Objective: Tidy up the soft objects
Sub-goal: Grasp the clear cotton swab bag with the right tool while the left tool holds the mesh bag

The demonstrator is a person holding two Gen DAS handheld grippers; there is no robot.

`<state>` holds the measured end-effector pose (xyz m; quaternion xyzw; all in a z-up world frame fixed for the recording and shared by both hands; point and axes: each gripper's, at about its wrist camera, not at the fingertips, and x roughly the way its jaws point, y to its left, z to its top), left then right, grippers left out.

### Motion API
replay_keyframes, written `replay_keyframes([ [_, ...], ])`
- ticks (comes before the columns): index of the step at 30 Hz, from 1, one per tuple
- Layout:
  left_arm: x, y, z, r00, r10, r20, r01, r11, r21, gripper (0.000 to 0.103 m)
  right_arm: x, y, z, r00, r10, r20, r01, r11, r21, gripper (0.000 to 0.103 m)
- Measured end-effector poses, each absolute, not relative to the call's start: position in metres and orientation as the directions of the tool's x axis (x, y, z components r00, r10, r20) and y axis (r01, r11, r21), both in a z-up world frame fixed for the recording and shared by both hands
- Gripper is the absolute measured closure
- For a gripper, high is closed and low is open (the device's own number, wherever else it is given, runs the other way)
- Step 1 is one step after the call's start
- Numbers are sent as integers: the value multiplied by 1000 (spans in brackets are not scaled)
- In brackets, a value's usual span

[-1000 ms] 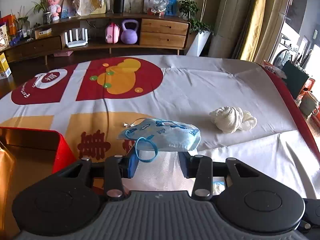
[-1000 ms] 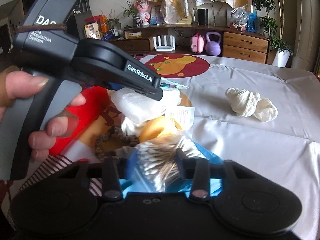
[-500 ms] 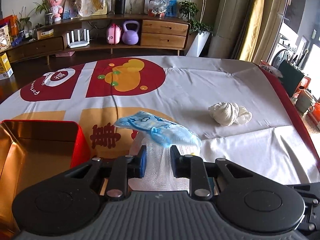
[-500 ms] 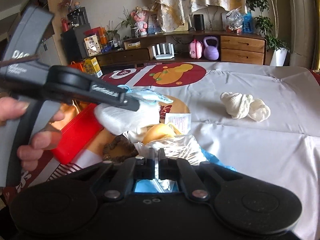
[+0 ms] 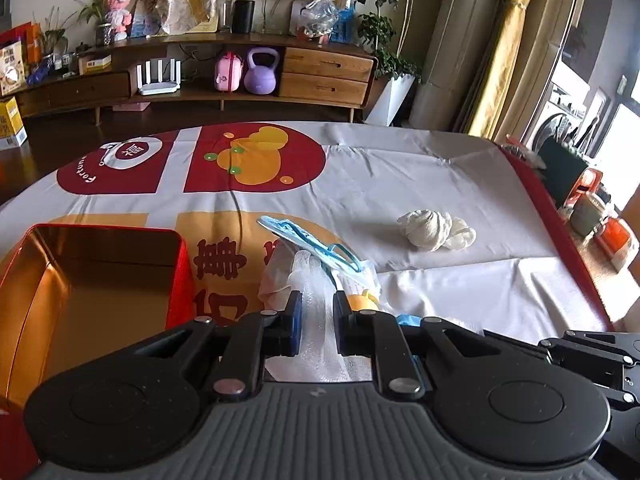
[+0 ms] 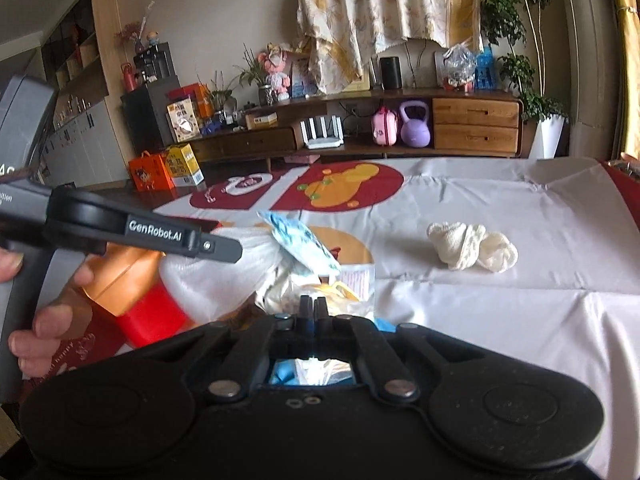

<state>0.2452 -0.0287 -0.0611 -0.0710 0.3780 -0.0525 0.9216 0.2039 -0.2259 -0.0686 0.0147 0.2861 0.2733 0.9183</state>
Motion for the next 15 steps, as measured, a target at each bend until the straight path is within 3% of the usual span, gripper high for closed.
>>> replay_keyframes([
  [10, 219, -8, -36, 736, -142, -662, 23, 982, -185, 87, 195, -213, -42, 700, 518, -492, -519, 842, 148, 103],
  [13, 211, 0, -33, 736, -143, -662, 20, 982, -190, 87, 196, -209, -43, 673, 522, -524, -529, 835, 151, 103],
  [15, 206, 4, -34, 726, -154, -670, 30, 981, -193, 87, 198, -207, -48, 645, 520, -560, -532, 832, 161, 97],
])
